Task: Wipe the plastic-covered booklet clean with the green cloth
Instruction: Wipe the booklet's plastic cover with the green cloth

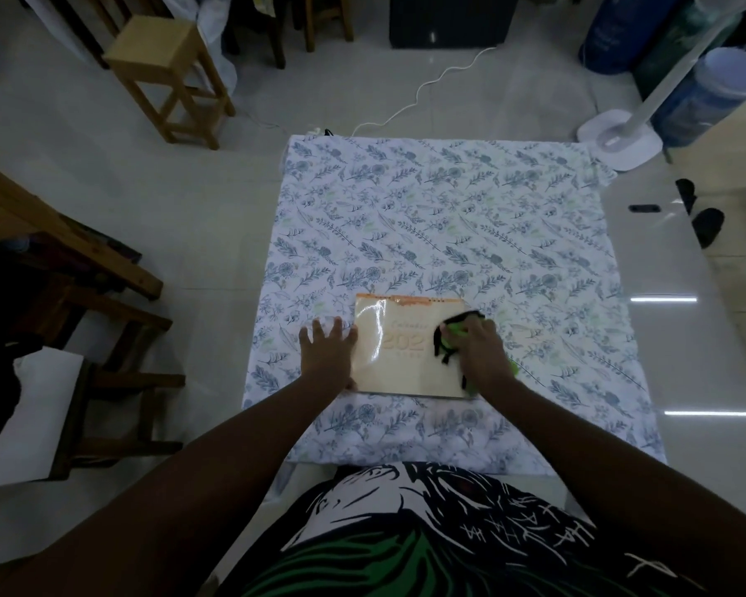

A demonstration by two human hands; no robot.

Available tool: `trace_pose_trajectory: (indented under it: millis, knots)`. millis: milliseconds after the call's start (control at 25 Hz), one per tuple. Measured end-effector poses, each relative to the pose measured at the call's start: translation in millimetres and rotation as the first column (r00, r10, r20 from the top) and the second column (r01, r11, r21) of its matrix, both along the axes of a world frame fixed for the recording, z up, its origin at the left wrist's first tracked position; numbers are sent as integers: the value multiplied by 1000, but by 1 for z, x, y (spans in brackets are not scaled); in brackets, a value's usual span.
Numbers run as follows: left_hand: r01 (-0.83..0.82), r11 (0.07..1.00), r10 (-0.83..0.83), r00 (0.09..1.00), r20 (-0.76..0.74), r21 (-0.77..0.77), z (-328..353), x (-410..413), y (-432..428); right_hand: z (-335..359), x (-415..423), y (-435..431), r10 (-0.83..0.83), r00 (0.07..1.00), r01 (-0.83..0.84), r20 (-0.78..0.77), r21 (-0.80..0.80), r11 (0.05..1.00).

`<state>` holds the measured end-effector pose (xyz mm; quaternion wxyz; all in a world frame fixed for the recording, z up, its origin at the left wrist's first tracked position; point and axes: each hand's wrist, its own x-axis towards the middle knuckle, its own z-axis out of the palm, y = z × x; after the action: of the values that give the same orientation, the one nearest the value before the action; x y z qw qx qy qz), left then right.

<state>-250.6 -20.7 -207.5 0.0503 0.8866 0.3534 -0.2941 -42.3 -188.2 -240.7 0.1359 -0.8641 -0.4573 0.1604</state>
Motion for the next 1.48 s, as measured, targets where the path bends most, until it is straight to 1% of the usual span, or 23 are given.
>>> trace_pose_trajectory:
  millis: [80, 160, 240, 280, 360, 440, 480, 520, 560, 640, 720, 760, 800, 840, 880, 960, 1040, 1120, 1160, 1240, 1320, 1400, 1480]
  knots:
    - [2, 1000, -2, 1000, 27, -8, 0, -3, 1, 0, 5, 30, -68, 997, 71, 44, -65, 995]
    - [-2, 1000, 3, 999, 32, -23, 2, -5, 1, 1, -8, 42, -72, 990, 76, 125, -28, 997]
    - [-9, 999, 11, 999, 39, -46, 2, -7, 4, -4, -40, 36, 98, 986, -98, 135, -4, 995]
    - [-17, 998, 20, 999, 45, -62, 1, -8, 5, -7, -60, 26, 242, 963, -244, 119, 3, 970]
    - [-36, 995, 42, 997, 66, -91, 0, -11, 8, -12, -87, 9, 512, 854, -515, 97, 15, 857]
    - [-47, 994, 56, 994, 96, -99, -4, -15, 7, -9, -84, 11, 625, 776, -628, 82, 19, 778]
    - [-58, 993, 69, 992, 107, -104, -4, -16, 7, -5, -75, 20, 637, 765, -639, 94, 0, 769]
    - [-79, 991, 91, 989, 112, -112, -5, -16, 7, -2, -65, 33, 609, 787, -610, 102, -19, 792]
    - [-102, 987, 116, 987, 116, -121, -5, -16, 8, 3, -53, 50, 539, 834, -540, 115, -22, 841]
    - [-137, 983, 153, 979, 133, -125, -7, -20, 10, 13, -30, 88, 340, 934, -339, 107, -31, 940]
    - [-171, 975, 194, 966, 169, -141, -10, -26, 10, 15, -27, 112, 203, 979, -202, 34, -44, 978]
    - [-188, 970, 216, 958, 189, -156, -12, -29, 10, 14, -37, 114, 207, 978, -207, 4, -47, 977]
    - [-208, 964, 241, 948, 209, -165, -15, -32, 9, 11, -49, 110, 262, 964, -264, -34, -74, 962]
    - [-225, 960, 259, 940, 224, -169, -18, -34, 9, 7, -64, 99, 361, 931, -364, -52, -74, 929]
    - [-230, 959, 265, 937, 227, -168, -20, -35, 9, 3, -82, 83, 456, 889, -459, -47, -67, 886]
    - [-214, 965, 243, 945, 220, -150, -24, -36, 11, 3, -101, 54, 606, 795, -606, 21, 11, 795]
    - [-188, 970, 220, 949, 227, -153, -27, -36, 13, 5, -91, 61, 653, 754, -656, 67, 50, 753]
    - [-170, 968, 209, 953, 221, -183, -26, -35, 16, 8, -78, 90, 604, 790, -609, 106, 19, 793]
    - [-162, 969, 201, 956, 214, -186, -26, -34, 18, 6, -72, 107, 522, 848, -526, 96, 16, 851]
    - [-161, 972, 195, 959, 207, -171, -25, -34, 18, 3, -66, 135, 364, 931, -363, 29, -25, 931]
    - [-174, 969, 209, 957, 201, -176, -22, -33, 17, -1, -73, 147, 246, 969, -247, -27, -82, 965]
    - [-182, 969, 214, 956, 201, -167, -23, -33, 17, -1, -84, 136, 255, 967, -254, 14, -39, 966]
    - [-188, 966, 223, 952, 207, -175, -23, -33, 16, 2, -94, 106, 367, 927, -369, 75, 6, 930]
